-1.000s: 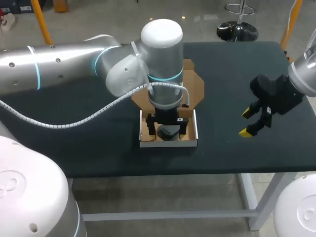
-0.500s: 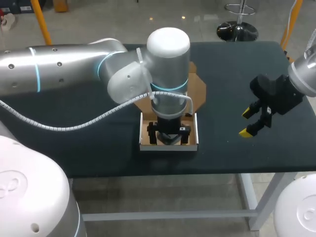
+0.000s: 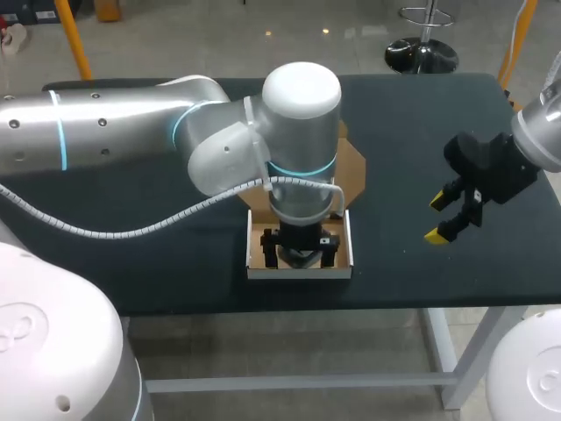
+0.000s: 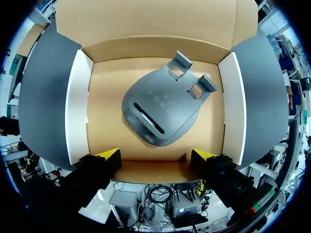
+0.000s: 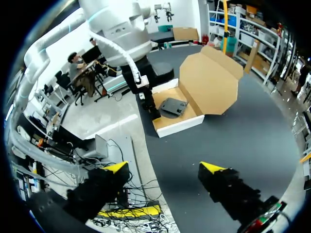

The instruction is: Assemble the packaging by folding the flat box into shape, placing the metal phone stand inside, and closing the box properly

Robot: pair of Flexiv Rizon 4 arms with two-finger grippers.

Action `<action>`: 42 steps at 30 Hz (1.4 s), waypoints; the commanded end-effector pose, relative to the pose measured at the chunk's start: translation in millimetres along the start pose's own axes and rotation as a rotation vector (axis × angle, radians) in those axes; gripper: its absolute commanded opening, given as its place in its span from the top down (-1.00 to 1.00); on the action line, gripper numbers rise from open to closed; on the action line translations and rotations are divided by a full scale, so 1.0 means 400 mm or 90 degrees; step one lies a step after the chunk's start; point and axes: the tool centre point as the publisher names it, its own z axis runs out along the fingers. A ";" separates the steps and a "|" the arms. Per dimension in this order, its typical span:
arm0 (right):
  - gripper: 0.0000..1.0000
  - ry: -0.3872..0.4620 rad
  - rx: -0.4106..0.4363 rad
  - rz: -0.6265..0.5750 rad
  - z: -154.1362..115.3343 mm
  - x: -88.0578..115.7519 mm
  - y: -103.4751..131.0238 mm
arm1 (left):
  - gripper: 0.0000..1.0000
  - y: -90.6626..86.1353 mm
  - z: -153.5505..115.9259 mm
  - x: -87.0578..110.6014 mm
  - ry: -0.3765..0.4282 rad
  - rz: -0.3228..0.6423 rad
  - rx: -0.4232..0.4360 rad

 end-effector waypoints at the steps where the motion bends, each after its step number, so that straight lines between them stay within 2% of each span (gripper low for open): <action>1: -1.00 0.001 -0.002 -0.001 -0.002 0.000 -0.002 | -1.00 0.012 -0.006 -0.004 0.001 -0.002 0.007; 7: -1.00 0.001 -0.002 -0.001 -0.002 0.000 -0.002 | -1.00 0.017 -0.032 -0.008 0.011 0.000 0.024; 14: -1.00 0.001 -0.002 -0.001 -0.002 0.000 -0.002 | -1.00 0.000 -0.126 -0.020 0.044 0.025 0.079; 21: -1.00 0.001 -0.002 -0.001 -0.002 0.000 -0.002 | -1.00 -0.007 -0.228 -0.073 0.103 0.098 0.107; 29: -1.00 0.001 -0.002 -0.001 -0.002 0.000 -0.002 | -1.00 -0.010 -0.309 -0.141 0.135 0.179 0.136; 38: -1.00 0.001 -0.002 -0.001 -0.002 0.000 -0.002 | -1.00 -0.050 -0.374 -0.212 0.184 0.247 0.147; 41: -1.00 0.001 -0.002 -0.001 -0.002 0.000 -0.002 | -1.00 -0.087 -0.389 -0.228 0.174 0.280 0.129; 42: -1.00 0.001 -0.002 -0.001 -0.002 0.000 -0.002 | -1.00 -0.099 -0.392 -0.233 0.160 0.270 0.127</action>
